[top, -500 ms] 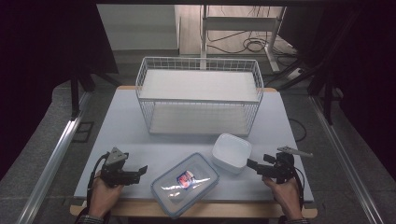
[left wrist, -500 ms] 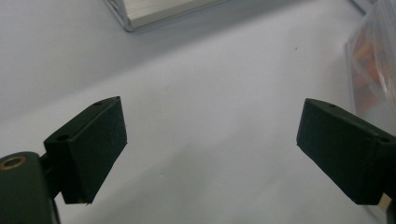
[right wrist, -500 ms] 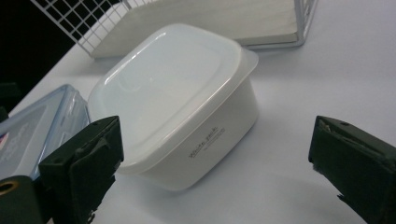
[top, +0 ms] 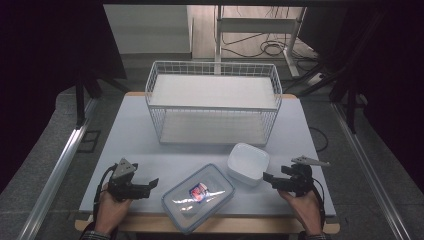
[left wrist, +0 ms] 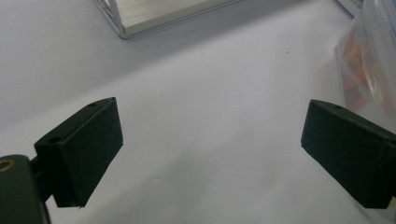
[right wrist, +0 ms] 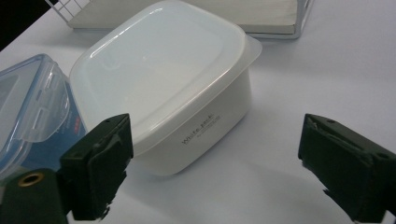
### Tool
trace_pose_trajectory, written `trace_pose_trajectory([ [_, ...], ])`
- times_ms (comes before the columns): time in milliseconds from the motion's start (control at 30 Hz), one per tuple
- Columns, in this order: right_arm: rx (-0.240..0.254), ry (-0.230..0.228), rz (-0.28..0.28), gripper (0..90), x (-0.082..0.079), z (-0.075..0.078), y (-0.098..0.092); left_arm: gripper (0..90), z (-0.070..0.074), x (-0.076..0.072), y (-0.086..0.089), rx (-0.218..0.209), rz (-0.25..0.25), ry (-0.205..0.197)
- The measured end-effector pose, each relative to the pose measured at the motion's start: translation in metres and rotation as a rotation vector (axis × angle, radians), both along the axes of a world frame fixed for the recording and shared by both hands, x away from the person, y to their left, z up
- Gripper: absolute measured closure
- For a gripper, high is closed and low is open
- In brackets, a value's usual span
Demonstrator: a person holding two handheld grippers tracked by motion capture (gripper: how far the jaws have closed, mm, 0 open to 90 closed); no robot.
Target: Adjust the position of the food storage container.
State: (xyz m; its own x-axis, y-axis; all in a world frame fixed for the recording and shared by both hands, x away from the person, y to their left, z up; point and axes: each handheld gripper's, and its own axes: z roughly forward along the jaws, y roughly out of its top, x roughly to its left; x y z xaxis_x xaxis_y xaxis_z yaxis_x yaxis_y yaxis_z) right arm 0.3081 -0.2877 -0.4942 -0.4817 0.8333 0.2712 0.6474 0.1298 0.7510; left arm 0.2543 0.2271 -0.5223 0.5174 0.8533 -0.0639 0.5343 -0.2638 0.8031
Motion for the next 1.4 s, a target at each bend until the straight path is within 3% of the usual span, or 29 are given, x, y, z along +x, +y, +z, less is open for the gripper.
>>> trace_pose_trajectory([
  [167, -0.013, -0.015, -0.005, 20.1, -0.002, 0.005, -0.001, 5.0, 0.001, -0.001, -0.002, 0.029, -0.006, -0.004],
  [300, -0.025, -0.048, 0.014, 32.7, -0.004, 0.014, -0.001, 5.2, 0.001, -0.001, -0.001, 0.041, 0.008, -0.005],
  [533, -0.051, -0.072, 0.058, 51.1, -0.003, 0.028, 0.004, 5.5, 0.001, -0.001, 0.000, 0.032, 0.018, -0.005],
  [600, -0.084, -0.088, 0.085, 58.8, -0.001, 0.037, 0.011, 5.6, 0.000, -0.001, 0.000, 0.034, 0.013, -0.002],
  [767, -0.123, -0.083, 0.131, 67.8, 0.005, 0.043, 0.025, 6.0, 0.000, -0.001, 0.000, 0.036, 0.009, 0.003],
  [800, -0.140, -0.079, 0.150, 73.8, 0.008, 0.045, 0.034, 6.0, -0.001, 0.000, -0.001, 0.037, 0.010, 0.004],
  [967, -0.143, -0.069, 0.187, 87.4, 0.015, 0.046, 0.050, 6.2, -0.001, 0.000, 0.000, 0.034, 0.007, 0.006],
  [1367, -0.123, -0.059, 0.236, 89.4, 0.035, 0.049, 0.089, 6.3, -0.002, 0.000, 0.000, 0.026, 0.004, 0.012],
  [1400, -0.124, -0.067, 0.260, 89.3, 0.038, 0.049, 0.096, 6.3, -0.002, 0.000, 0.000, 0.027, 0.004, 0.013],
])
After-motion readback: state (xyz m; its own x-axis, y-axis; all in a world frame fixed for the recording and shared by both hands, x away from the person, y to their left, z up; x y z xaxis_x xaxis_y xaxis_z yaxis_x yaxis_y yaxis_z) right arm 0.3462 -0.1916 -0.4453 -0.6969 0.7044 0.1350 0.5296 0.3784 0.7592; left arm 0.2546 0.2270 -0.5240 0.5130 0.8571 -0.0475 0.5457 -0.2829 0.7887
